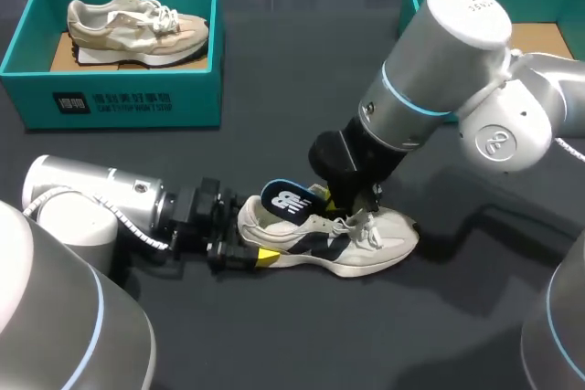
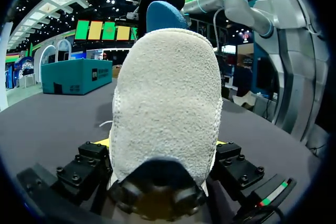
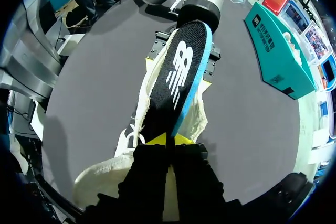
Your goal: Take the shoe out of the shoebox, open the shoe tongue, remove and reinsert the insole, then place the shoe into the shoebox
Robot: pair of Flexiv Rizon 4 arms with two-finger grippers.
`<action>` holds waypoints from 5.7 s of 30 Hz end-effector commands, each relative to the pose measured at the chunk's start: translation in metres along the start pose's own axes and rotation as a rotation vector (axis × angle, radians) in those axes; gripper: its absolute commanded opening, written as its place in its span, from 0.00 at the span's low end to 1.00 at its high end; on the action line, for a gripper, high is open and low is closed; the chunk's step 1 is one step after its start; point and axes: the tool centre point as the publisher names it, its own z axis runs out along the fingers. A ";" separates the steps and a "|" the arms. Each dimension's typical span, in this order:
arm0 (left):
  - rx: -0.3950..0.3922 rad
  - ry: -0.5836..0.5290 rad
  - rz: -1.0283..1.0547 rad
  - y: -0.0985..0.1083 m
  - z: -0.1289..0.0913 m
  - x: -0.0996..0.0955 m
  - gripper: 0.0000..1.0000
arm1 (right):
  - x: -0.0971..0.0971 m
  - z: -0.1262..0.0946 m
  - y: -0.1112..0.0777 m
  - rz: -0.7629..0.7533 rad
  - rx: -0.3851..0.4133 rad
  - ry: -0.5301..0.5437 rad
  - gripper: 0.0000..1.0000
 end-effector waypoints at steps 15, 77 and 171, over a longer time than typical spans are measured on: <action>-0.001 0.000 0.000 0.002 0.001 0.000 0.00 | -0.017 0.004 0.062 -0.190 0.100 0.126 0.00; -0.001 0.000 0.000 0.002 0.001 0.000 0.00 | -0.001 0.008 0.085 0.436 -0.156 0.226 0.45; -0.001 0.000 0.000 0.002 0.001 0.000 0.00 | -0.009 -0.184 0.120 0.383 -0.831 0.237 0.00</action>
